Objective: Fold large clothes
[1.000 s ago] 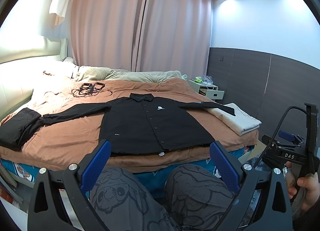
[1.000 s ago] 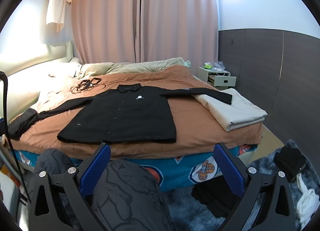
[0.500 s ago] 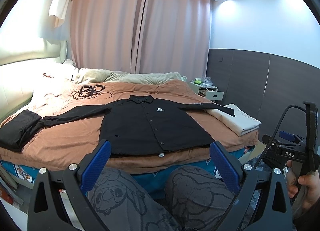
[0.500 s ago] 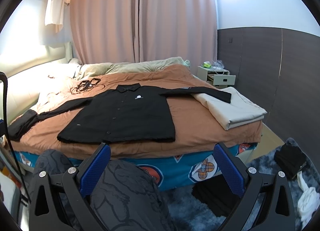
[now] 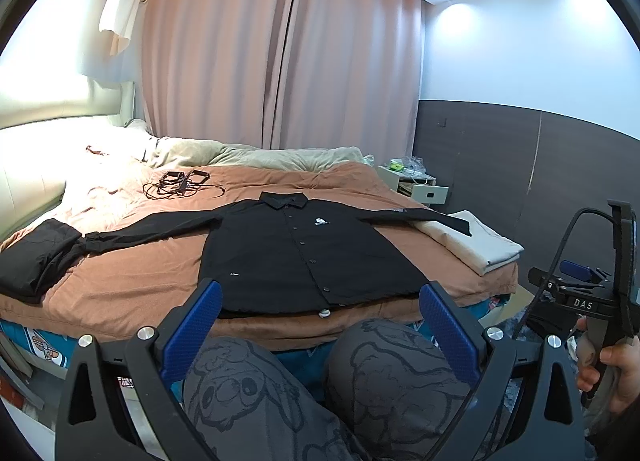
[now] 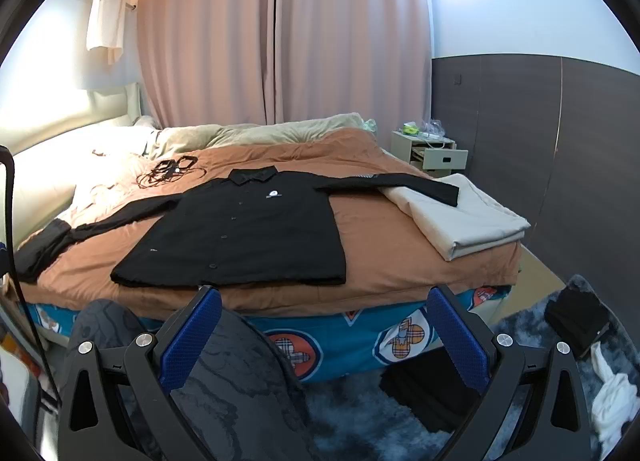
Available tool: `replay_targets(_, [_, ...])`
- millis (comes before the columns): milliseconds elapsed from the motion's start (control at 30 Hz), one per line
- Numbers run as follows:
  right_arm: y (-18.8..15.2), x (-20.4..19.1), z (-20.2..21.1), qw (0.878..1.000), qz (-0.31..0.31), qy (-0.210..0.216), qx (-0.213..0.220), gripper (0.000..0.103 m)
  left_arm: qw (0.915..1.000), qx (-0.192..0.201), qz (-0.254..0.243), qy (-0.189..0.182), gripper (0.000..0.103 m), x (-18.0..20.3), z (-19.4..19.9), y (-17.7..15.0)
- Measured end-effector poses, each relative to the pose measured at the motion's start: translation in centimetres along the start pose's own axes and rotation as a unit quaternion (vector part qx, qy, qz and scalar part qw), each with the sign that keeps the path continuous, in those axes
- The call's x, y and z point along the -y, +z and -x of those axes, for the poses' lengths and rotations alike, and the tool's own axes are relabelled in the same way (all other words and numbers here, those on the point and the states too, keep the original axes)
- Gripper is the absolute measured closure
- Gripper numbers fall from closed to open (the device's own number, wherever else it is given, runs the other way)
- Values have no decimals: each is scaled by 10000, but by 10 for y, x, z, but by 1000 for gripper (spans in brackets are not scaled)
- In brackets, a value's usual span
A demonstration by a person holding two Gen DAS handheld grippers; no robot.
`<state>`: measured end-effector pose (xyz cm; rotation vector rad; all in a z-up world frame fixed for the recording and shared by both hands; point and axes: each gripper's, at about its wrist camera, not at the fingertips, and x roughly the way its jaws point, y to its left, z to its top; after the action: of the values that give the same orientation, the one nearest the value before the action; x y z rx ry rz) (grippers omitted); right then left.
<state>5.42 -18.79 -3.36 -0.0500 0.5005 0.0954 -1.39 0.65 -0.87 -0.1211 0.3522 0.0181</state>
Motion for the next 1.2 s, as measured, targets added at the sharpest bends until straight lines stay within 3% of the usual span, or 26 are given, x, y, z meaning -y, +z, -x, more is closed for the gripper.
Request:
replay_targets(267, [9, 3, -24, 10000, -49, 50, -4, 0, 9999, -75, -65, 89, 2, -7, -29, 7])
replay_targets(633, [36, -16, -91, 9995, 27, 154, -271, 0, 9987, -475, -15, 192, 2, -38, -88, 26])
replay_targets(900, [65, -44, -138, 9985, 66, 326, -442, 0, 9966, -769, 166, 249, 2, -69, -131, 32])
replay_targets(1200, [98, -93, -203, 9955, 97, 635, -690, 0, 9912, -1102, 463, 569, 2, -121, -176, 36])
